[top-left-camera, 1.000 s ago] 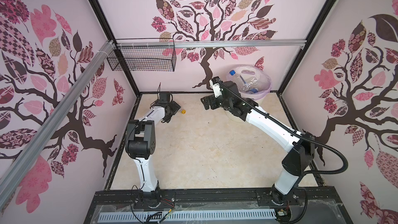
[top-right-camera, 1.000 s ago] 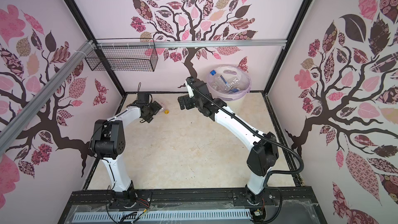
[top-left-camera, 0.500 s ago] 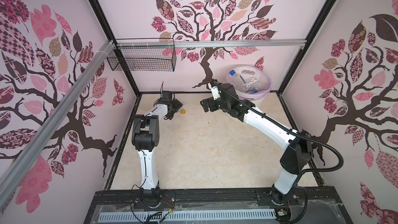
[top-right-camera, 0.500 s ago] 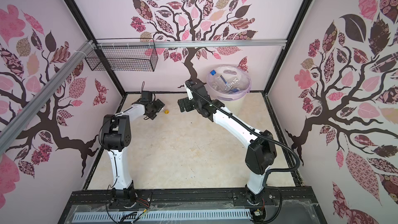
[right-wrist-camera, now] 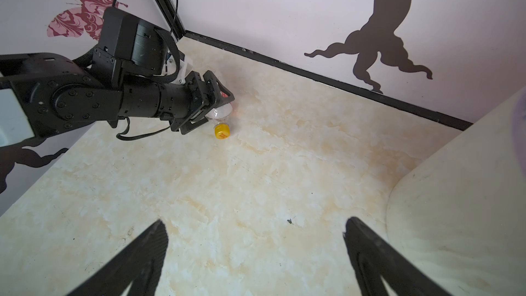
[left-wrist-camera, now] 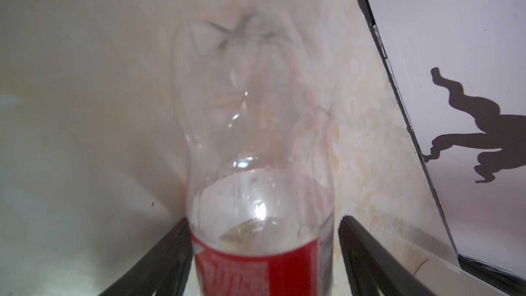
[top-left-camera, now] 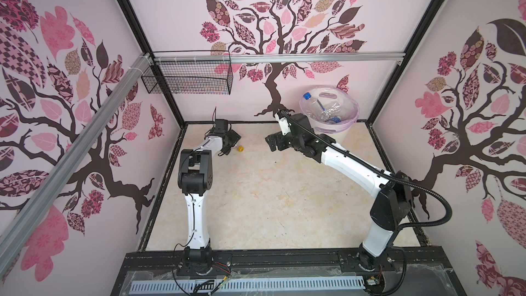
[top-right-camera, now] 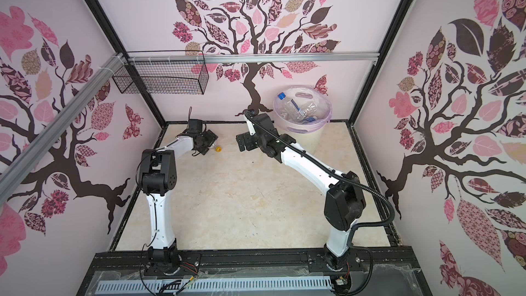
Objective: Throw the plastic bottles in the bin
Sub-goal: Pick up the plastic bottle from the top-left of the table.
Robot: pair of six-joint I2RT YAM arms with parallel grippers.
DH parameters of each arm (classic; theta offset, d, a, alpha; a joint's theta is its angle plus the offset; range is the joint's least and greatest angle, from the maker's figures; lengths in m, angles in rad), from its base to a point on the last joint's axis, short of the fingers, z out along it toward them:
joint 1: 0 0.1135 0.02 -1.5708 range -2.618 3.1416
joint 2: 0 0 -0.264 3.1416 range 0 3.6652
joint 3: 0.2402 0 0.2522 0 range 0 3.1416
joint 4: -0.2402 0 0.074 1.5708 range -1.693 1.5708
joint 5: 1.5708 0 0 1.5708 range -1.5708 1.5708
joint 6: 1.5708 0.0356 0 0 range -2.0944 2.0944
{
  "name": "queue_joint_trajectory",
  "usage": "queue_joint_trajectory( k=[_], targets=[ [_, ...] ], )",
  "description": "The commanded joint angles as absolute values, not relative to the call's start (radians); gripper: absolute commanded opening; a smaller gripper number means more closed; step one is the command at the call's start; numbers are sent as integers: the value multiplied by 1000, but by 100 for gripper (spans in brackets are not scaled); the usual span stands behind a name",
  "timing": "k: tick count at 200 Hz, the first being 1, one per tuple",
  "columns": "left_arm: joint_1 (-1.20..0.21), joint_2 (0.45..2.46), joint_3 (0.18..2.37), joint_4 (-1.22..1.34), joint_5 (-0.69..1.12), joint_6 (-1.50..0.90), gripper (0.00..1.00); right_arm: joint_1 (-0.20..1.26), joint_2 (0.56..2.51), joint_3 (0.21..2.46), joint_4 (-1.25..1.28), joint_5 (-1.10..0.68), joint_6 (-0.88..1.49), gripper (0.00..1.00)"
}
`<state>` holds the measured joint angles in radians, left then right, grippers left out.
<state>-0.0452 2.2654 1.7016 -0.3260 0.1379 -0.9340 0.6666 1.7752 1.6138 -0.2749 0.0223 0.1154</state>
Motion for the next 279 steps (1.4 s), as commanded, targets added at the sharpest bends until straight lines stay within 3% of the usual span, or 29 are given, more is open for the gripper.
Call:
queue_joint_trajectory(
  k=[1, 33, 71, 168, 244, 279],
  targets=[
    [-35, 2296, 1715, -325, 162, -929, 75, 670, 1759, 1612, -257, 32, 107, 99],
    [-35, 2237, 1607, -259, 180, -927, 59, 670, 1758, 1613, -255, 29, 115, 100],
    [-35, 2150, 1464, -208, 232, -933, 54, 670, 1741, 1601, -252, 12, 136, 99],
    [-127, 1747, 1104, -66, 299, -850, 52, 668, 1670, 1545, -304, -39, 266, 100],
    [-327, 1508, 1040, -63, 300, -675, 52, 479, 1526, 1505, -316, -267, 411, 100],
    [-419, 1443, 1030, -71, 299, -566, 52, 474, 1512, 1521, -323, -304, 413, 100]
  ],
)
